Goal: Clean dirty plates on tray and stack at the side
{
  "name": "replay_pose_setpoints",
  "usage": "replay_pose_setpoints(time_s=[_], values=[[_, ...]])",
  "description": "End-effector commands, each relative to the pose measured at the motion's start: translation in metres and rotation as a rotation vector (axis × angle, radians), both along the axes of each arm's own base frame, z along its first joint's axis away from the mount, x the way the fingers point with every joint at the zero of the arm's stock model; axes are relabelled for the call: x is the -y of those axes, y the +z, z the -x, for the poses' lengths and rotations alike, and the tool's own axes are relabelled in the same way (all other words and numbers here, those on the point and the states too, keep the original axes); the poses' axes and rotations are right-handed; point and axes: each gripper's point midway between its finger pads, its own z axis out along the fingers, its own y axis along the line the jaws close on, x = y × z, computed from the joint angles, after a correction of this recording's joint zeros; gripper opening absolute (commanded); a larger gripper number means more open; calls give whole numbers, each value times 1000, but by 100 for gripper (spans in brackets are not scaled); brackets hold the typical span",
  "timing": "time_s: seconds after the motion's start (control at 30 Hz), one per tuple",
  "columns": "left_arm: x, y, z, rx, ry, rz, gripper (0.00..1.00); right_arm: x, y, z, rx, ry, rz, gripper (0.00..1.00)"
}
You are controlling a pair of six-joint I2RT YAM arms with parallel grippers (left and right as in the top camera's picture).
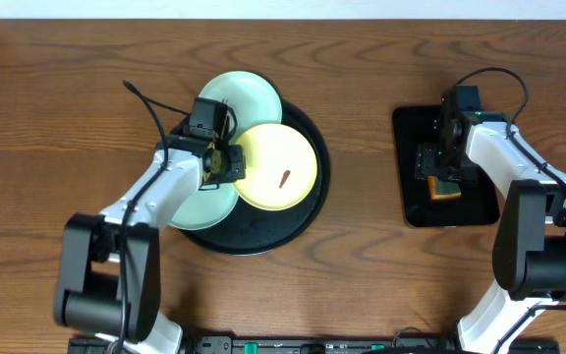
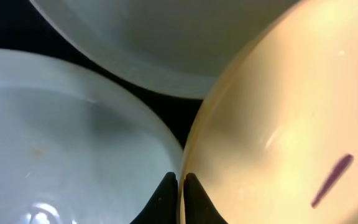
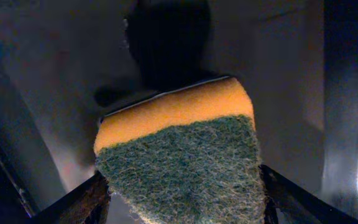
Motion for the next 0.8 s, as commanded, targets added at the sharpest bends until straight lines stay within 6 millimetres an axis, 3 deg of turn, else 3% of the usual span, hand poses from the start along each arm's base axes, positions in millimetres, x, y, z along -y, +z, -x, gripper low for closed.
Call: replay_pose_setpoints(time_s=[0.0,0.17,0.33,0.53,0.6,0.77], values=[[-2,24,1,42,28,11,8,2,-11,7,-36,5,8,72],[-2,38,17,9,109,39,7,3,-11,7,-39,17,14,72],[8,34,22,2,67,5,8,10,-10,8,-45,16,58,79],[-6,44,-7,156,40,-136,54,10,-10,8,-45,16,57,81],[-3,41,-10,159,22,-126,58,10,-10,8,-45,16,57,81],[26,14,-3,87,-173,-31,58,10,-10,8,-45,16,57,81]])
